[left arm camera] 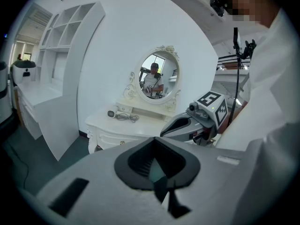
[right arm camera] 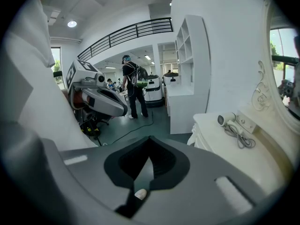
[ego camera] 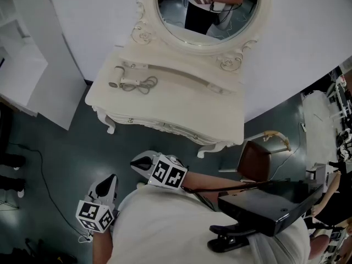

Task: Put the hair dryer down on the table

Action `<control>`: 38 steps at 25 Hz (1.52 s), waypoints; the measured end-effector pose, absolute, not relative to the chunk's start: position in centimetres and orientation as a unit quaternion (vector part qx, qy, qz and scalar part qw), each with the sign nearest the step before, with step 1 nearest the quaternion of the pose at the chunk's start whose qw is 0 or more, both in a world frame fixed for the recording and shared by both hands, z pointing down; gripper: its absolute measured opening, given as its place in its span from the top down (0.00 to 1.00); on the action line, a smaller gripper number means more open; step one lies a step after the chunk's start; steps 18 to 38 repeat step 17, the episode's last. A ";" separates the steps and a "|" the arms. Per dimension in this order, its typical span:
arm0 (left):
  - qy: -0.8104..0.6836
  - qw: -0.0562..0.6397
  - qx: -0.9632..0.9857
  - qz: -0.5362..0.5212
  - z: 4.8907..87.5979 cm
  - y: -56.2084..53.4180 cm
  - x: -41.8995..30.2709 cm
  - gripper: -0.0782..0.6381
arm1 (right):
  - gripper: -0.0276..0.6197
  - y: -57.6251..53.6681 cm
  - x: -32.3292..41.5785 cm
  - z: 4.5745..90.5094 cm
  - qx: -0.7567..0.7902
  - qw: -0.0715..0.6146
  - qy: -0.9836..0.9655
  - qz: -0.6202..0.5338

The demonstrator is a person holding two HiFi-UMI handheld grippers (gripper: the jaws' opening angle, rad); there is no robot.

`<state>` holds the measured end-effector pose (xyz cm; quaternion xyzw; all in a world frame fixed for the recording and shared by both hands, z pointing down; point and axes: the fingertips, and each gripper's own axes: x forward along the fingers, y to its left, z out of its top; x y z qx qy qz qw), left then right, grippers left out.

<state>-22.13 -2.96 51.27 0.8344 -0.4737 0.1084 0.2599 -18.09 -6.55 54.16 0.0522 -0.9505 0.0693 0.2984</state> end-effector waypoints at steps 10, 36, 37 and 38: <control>-0.470 0.267 0.833 0.120 51.7 -7.4 -21.5 0.89 | 0.96 -11.0 -17.4 54.7 0.053 0.298 -0.950 0.074; -0.467 0.274 0.831 0.128 51.7 -12.6 -20.8 0.89 | 0.96 -16.3 -16.4 55.1 0.053 0.302 -0.948 0.082; -0.467 0.274 0.831 0.128 51.7 -12.6 -20.8 0.89 | 0.96 -16.3 -16.4 55.1 0.053 0.302 -0.948 0.082; -0.467 0.274 0.831 0.128 51.7 -12.6 -20.8 0.89 | 0.96 -16.3 -16.4 55.1 0.053 0.302 -0.948 0.082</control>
